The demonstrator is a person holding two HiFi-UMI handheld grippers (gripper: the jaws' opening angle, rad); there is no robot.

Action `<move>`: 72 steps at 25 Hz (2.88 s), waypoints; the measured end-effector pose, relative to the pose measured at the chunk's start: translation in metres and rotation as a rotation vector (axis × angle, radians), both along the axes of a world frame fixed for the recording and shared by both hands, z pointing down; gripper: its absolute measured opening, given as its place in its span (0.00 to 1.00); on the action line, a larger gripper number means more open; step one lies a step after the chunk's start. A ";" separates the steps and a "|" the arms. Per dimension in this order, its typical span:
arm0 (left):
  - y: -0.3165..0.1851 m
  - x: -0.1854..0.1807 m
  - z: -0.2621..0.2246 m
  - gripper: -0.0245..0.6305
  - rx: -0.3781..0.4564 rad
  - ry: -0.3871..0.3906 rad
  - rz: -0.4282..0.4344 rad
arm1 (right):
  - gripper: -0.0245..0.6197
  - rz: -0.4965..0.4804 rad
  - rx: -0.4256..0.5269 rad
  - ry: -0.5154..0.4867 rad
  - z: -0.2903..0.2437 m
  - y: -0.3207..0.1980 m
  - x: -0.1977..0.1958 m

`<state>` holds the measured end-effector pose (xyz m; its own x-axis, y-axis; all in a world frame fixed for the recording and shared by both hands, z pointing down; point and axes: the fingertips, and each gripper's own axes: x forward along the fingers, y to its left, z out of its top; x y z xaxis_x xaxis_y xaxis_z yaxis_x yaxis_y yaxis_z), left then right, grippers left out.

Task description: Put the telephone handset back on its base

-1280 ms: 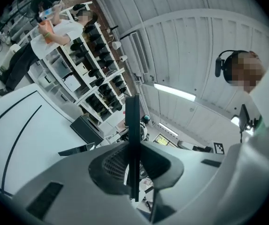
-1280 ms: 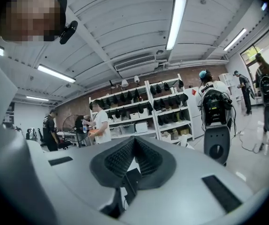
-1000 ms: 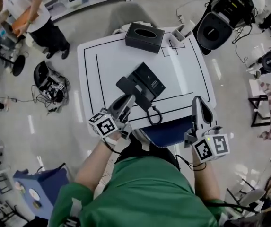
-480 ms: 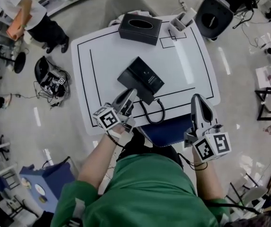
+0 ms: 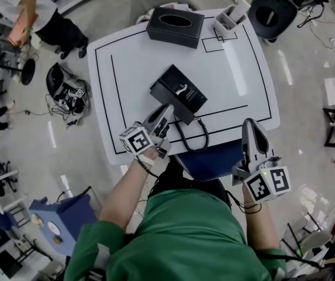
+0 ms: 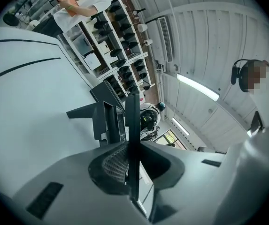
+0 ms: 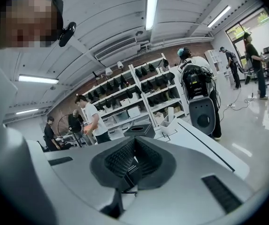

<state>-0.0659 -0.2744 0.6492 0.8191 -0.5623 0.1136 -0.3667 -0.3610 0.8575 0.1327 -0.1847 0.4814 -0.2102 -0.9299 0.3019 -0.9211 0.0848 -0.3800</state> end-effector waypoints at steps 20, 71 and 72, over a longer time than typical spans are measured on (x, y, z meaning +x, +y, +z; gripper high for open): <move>-0.015 -0.002 0.041 0.16 -0.128 -0.006 -0.067 | 0.07 0.015 -0.031 -0.024 0.014 -0.004 0.008; 0.027 -0.037 -0.238 0.27 0.432 -0.173 -0.178 | 0.07 -0.129 0.280 0.054 -0.119 -0.003 -0.025; 0.029 -0.039 -0.252 0.27 0.469 -0.182 -0.190 | 0.07 -0.127 0.296 0.058 -0.125 -0.003 -0.024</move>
